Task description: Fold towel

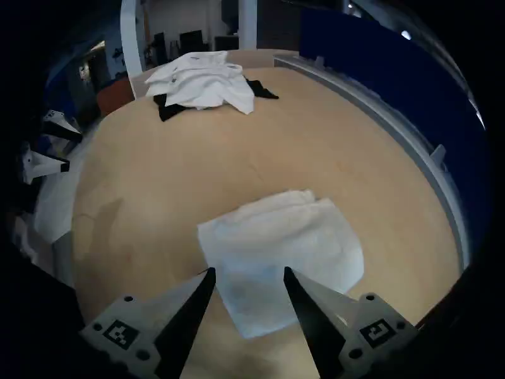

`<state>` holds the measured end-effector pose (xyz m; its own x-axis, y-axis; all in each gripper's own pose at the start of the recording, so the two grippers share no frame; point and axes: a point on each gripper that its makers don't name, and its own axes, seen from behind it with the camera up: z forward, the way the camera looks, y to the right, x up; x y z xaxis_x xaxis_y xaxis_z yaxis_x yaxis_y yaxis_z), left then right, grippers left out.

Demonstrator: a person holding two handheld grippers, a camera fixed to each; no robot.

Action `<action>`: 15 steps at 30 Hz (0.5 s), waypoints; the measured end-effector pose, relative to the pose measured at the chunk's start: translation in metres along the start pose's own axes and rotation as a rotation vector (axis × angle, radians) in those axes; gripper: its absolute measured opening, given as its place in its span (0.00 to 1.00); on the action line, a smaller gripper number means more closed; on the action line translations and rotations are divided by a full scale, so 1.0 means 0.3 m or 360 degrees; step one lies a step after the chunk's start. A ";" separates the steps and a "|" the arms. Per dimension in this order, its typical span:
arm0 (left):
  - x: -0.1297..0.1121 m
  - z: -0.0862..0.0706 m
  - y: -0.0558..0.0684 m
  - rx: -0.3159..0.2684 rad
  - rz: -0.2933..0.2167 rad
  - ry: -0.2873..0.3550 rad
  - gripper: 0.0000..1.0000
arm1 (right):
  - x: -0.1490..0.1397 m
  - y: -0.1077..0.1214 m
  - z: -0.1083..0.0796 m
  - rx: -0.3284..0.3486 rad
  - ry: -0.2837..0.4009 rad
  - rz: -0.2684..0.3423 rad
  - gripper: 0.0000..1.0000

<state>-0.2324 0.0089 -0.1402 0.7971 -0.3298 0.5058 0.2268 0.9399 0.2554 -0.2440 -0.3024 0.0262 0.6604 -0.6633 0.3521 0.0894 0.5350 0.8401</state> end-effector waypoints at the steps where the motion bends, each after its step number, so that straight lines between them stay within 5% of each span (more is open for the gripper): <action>1: 0.001 0.001 0.001 -0.0001 0.0002 0.0000 0.93 | -0.011 0.003 -0.007 -0.0008 -0.0001 0.0010 0.83; 15: 0.012 0.008 0.025 -0.0017 0.0032 0.0001 0.94 | -0.174 0.013 -0.089 -0.0087 -0.0045 0.0132 0.83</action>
<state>-0.2292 0.0145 -0.1346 0.8018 -0.3111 0.5103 0.2170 0.9471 0.2364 -0.2581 -0.2517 0.0001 0.6459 -0.6295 0.4319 0.0763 0.6161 0.7840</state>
